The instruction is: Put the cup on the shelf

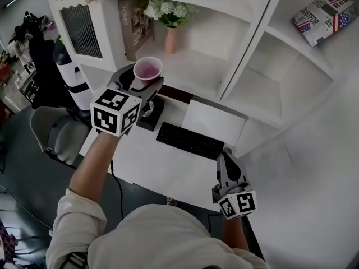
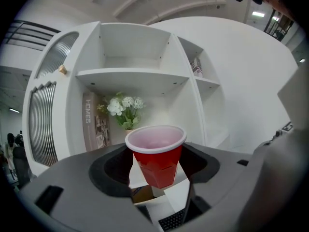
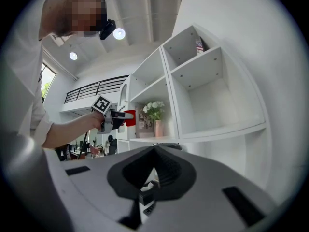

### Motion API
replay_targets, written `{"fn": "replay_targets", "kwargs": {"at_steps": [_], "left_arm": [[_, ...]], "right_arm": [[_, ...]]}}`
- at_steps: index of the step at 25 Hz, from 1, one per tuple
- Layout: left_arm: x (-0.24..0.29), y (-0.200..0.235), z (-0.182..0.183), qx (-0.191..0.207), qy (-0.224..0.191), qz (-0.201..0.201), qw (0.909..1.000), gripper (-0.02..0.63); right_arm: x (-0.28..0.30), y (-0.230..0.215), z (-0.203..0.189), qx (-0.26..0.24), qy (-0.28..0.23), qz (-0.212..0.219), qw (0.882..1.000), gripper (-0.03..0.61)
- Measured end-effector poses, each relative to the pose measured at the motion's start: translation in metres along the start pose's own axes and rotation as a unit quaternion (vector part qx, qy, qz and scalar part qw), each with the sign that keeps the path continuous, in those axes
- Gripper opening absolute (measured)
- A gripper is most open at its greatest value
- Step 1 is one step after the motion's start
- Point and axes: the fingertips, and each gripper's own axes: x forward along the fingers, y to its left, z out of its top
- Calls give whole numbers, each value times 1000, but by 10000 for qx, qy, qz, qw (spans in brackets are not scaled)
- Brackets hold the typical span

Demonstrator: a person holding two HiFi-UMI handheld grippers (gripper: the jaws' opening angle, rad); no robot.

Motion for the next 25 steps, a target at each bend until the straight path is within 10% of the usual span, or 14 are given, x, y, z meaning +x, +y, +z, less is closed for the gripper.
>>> {"fn": "replay_targets", "kwargs": {"at_steps": [25], "left_arm": [[113, 23, -28, -298, 350, -14, 9989, 299]], "right_arm": [[-11, -69, -18, 148, 156, -543, 9983, 5]]}}
